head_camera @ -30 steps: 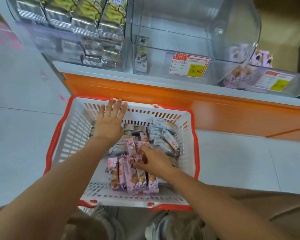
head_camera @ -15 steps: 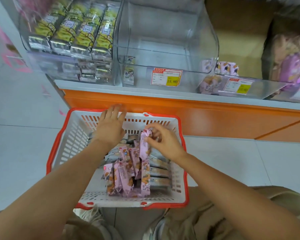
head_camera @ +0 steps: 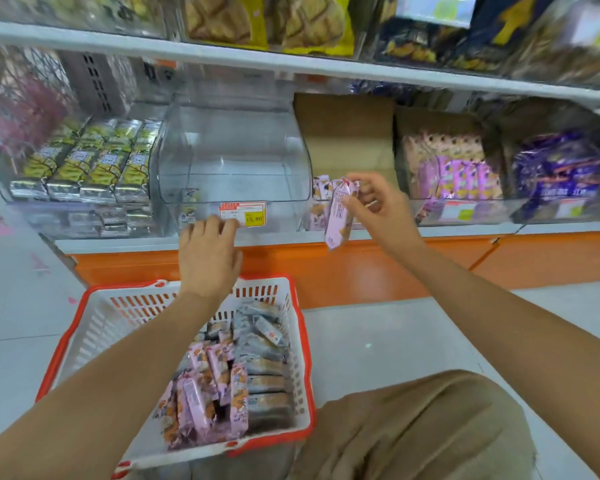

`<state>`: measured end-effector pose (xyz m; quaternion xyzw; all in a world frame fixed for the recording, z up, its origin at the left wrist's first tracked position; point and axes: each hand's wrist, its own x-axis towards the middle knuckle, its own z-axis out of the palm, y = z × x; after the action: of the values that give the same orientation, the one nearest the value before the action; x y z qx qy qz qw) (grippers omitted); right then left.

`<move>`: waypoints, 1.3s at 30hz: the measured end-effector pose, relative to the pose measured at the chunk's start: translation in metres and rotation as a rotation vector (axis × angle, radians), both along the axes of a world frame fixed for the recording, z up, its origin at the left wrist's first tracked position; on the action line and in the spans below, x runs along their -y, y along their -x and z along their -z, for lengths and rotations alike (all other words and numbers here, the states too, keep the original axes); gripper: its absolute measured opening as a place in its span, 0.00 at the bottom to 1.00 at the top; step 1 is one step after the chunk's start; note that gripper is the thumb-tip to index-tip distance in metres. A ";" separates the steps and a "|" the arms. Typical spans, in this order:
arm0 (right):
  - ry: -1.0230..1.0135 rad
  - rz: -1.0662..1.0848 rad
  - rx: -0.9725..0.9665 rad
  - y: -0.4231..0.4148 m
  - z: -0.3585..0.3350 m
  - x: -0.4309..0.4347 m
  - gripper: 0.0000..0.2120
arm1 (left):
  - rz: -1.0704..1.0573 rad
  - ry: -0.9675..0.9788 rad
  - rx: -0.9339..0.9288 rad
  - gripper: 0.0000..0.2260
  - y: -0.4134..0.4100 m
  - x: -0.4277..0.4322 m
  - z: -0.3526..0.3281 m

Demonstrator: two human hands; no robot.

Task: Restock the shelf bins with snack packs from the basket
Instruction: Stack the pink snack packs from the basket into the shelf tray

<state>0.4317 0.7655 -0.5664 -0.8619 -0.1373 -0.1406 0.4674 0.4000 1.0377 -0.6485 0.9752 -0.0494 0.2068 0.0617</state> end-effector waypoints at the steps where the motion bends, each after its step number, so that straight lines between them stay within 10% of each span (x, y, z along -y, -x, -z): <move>1: 0.013 0.032 0.013 -0.006 -0.005 0.009 0.12 | -0.021 -0.016 -0.006 0.15 -0.001 0.002 -0.002; 13: 0.111 0.211 -0.025 -0.078 -0.034 0.048 0.14 | -0.174 -0.056 0.075 0.10 -0.021 0.018 -0.016; 23: 0.217 0.360 -0.033 -0.130 -0.021 0.059 0.15 | 0.315 -0.163 0.058 0.27 -0.053 0.062 -0.020; 39: 0.613 0.223 -0.402 -0.152 0.026 0.057 0.16 | 0.310 -0.221 -0.015 0.35 -0.070 0.071 0.000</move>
<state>0.5838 0.7082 -0.5925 -0.9818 0.0163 0.0289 0.1872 0.4703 0.9671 -0.6485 0.9583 -0.2209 0.1807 -0.0143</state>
